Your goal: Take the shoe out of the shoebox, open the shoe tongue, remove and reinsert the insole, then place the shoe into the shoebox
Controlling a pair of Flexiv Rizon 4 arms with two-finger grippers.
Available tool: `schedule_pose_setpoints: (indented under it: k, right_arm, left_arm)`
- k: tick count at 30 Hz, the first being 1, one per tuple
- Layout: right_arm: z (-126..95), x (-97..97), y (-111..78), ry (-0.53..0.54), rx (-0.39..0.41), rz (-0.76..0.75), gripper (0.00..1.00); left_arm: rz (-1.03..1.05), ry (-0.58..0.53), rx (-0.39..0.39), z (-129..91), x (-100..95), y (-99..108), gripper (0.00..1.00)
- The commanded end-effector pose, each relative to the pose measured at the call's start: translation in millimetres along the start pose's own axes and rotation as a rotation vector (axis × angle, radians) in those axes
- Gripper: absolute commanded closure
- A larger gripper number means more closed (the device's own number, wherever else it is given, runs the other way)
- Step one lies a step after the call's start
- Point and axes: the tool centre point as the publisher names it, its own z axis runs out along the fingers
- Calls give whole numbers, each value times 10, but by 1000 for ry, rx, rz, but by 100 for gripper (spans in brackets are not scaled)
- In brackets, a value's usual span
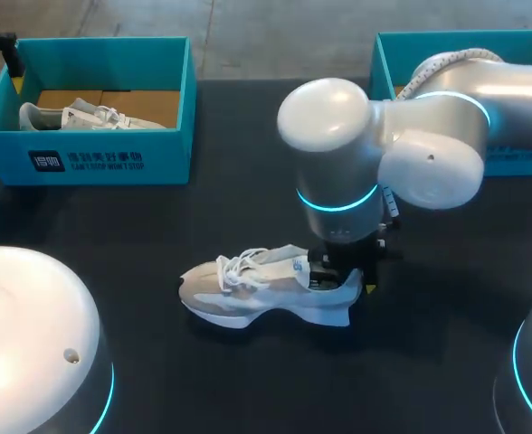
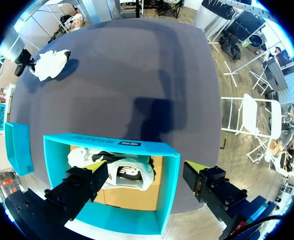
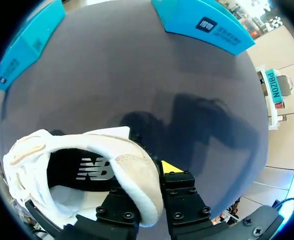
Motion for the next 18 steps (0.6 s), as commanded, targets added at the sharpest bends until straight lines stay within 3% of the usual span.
schedule_pose_setpoints:
  k: [1,18]
  right_arm:
    - [51,133,6,-11,4,-6,100]
    - [183,224,-13,-31,14,-20,100]
  left_arm:
    - [1,1,-2,0,6,-9,0]
    - [1,1,-2,0,6,-9,0]
